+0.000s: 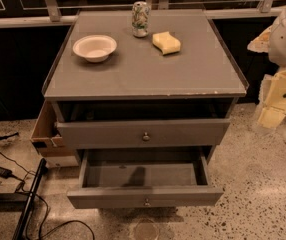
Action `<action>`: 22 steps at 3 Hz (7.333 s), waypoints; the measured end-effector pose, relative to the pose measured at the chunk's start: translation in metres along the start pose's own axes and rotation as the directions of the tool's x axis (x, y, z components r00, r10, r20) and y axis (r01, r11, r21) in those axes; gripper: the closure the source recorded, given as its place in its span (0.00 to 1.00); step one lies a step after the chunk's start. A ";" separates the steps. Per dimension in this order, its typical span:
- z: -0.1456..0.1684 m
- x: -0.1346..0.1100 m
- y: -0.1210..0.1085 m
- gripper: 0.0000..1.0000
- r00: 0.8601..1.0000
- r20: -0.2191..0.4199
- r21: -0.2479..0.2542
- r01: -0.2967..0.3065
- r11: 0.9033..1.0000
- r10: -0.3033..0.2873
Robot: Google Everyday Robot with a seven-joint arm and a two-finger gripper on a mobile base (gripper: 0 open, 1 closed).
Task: Close middle drawer
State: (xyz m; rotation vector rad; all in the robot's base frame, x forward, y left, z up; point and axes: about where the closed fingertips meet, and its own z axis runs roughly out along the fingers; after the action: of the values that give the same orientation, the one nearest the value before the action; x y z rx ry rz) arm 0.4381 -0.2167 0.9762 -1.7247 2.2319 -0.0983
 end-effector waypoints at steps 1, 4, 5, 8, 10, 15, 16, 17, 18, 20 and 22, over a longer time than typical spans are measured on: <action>0.000 0.000 0.000 0.00 1.000 0.000 0.000 0.000 1.000 0.000; 0.061 0.016 0.029 0.63 0.996 0.050 0.024 -0.080 0.997 0.079; 0.124 0.030 0.052 0.87 0.989 0.094 -0.002 -0.116 0.993 0.115; 0.226 0.068 0.094 1.00 0.981 0.108 -0.064 -0.157 0.985 0.164; 0.381 0.126 0.162 1.00 0.953 0.180 -0.196 -0.208 0.958 0.243; 0.508 0.122 0.218 1.00 0.911 0.335 -0.232 -0.168 0.958 0.241; 0.533 0.105 0.205 1.00 0.903 0.398 -0.112 -0.129 0.985 0.164; 0.560 0.094 0.186 1.00 0.882 0.459 0.002 -0.120 0.993 0.106; 0.560 0.094 0.186 1.00 0.882 0.460 0.002 -0.120 0.993 0.106; 0.573 0.090 0.175 1.00 0.869 0.492 0.097 -0.112 0.989 0.050; 0.592 0.073 0.137 1.00 0.861 0.505 0.279 -0.103 0.955 -0.055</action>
Offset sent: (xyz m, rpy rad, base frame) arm 0.0000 0.0000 0.0000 0.0000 0.0000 0.0000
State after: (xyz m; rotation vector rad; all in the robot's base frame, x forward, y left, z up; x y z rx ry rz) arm 0.4659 -0.1680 0.3671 -1.3621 1.7438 0.0271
